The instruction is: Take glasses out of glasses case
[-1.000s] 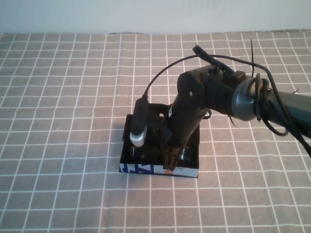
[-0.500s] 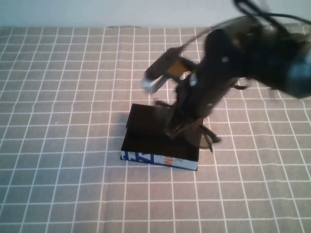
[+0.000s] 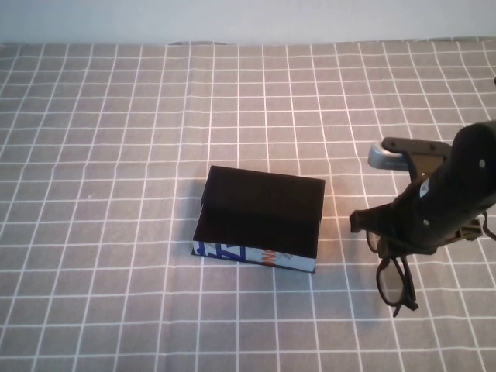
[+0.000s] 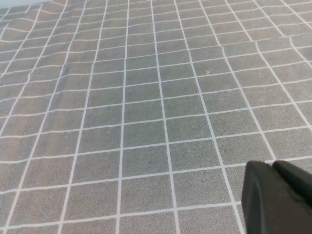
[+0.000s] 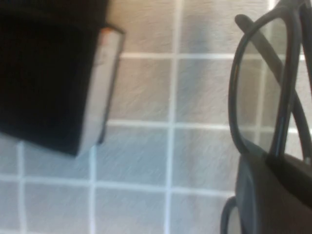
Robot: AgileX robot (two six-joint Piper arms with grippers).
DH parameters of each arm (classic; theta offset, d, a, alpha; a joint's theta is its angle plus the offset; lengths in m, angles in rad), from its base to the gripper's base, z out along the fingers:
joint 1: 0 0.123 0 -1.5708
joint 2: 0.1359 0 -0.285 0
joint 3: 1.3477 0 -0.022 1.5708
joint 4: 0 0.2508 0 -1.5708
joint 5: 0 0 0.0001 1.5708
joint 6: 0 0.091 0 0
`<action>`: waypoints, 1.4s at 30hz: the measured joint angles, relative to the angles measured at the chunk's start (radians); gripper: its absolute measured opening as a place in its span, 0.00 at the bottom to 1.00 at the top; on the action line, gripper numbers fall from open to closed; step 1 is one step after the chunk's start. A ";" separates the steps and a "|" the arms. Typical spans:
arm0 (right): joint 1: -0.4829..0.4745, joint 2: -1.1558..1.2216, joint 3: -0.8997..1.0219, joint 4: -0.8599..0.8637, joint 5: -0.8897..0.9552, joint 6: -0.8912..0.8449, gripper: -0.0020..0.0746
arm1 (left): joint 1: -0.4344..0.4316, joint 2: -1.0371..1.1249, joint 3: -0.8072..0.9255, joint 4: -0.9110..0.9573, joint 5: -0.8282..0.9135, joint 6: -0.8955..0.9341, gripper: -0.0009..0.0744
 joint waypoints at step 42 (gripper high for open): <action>-0.032 -0.840 0.265 -0.023 0.322 0.010 0.01 | 0.000 0.000 0.000 0.000 0.000 0.000 0.01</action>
